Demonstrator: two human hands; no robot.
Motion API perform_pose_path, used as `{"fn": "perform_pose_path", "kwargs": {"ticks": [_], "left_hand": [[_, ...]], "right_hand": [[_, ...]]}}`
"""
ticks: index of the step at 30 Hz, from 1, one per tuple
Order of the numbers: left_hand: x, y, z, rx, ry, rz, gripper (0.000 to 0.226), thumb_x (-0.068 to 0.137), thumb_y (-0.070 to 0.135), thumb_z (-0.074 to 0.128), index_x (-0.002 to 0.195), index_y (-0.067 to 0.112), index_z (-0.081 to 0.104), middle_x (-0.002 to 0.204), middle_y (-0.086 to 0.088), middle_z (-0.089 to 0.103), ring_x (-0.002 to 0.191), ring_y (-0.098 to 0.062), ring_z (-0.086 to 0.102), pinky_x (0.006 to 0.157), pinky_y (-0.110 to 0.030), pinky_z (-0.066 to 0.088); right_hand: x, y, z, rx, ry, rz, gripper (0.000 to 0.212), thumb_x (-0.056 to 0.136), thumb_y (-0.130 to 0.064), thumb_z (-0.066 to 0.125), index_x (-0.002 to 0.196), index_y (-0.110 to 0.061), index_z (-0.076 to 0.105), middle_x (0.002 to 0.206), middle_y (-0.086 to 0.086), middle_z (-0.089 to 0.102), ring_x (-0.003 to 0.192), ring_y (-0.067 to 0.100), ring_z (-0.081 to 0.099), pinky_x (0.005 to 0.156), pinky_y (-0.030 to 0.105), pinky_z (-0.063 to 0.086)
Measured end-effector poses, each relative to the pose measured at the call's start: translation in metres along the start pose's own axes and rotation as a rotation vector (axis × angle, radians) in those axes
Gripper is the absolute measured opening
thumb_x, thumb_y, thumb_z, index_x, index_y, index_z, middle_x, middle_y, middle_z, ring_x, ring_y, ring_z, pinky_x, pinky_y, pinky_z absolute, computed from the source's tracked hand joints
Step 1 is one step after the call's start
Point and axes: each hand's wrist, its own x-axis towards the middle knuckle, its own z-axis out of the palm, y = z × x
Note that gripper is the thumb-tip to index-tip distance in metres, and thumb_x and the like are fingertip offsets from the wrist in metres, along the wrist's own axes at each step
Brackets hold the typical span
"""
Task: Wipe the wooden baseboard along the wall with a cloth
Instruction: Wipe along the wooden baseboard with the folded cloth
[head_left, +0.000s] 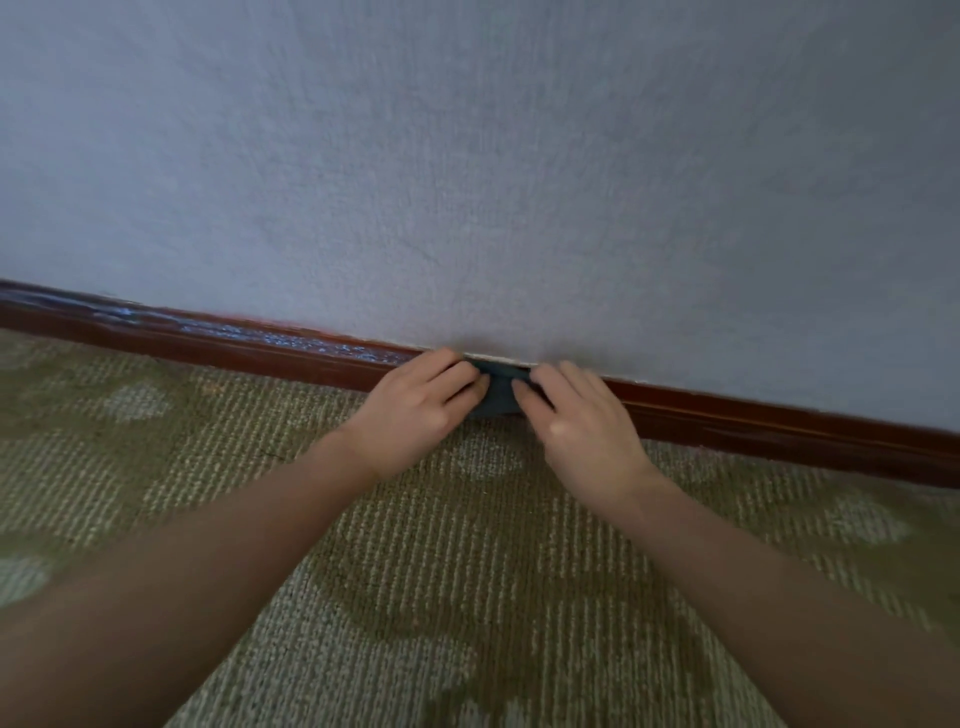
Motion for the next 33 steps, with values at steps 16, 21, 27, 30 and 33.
{"fn": "perform_pose_path", "kwargs": {"ticks": [16,21,27,30,33], "left_hand": [[-0.003,-0.014,0.008,0.002,0.064,0.134,0.026,0.092,0.004,0.049,0.081,0.006,0.072,0.084,-0.004,0.067,0.074,-0.021,0.062,0.070,-0.028,0.051],[-0.004,-0.006,0.007,-0.016,0.074,0.061,0.027,0.087,0.005,0.047,0.079,0.007,0.073,0.080,-0.004,0.067,0.072,-0.021,0.062,0.069,-0.028,0.052],[-0.020,-0.005,0.001,-0.009,0.064,0.066,0.009,0.079,0.005,0.066,0.085,0.006,0.073,0.087,-0.004,0.067,0.077,-0.021,0.060,0.068,-0.029,0.050],[-0.027,-0.007,-0.004,-0.021,0.052,0.074,0.018,0.070,0.008,0.078,0.087,0.006,0.073,0.085,-0.003,0.067,0.076,-0.021,0.060,0.068,-0.028,0.047],[-0.028,-0.014,-0.017,-0.008,0.024,0.094,0.017,0.068,0.007,0.079,0.083,0.005,0.073,0.080,-0.004,0.065,0.072,-0.022,0.060,0.063,-0.029,0.046]], "right_hand": [[0.011,0.004,0.005,-0.097,-0.048,-0.122,0.027,0.069,0.000,0.049,0.081,0.004,0.073,0.076,0.015,0.068,0.066,0.027,0.066,0.061,0.028,0.053],[0.021,-0.008,-0.005,-0.121,-0.149,-0.065,0.022,0.048,0.003,0.081,0.067,-0.001,0.072,0.066,0.013,0.063,0.059,0.028,0.063,0.054,0.029,0.052],[0.015,-0.025,-0.022,-0.160,-0.224,-0.107,0.045,0.039,-0.001,0.087,0.082,0.001,0.073,0.071,0.014,0.062,0.062,0.029,0.061,0.053,0.029,0.050],[0.018,-0.031,-0.030,-0.149,-0.268,-0.102,0.049,0.037,0.001,0.088,0.083,0.002,0.072,0.073,0.014,0.063,0.062,0.028,0.062,0.048,0.027,0.048],[0.025,-0.039,-0.036,-0.142,-0.303,-0.099,0.044,0.042,0.002,0.086,0.084,0.003,0.071,0.078,0.015,0.063,0.066,0.029,0.062,0.049,0.029,0.049]]}}
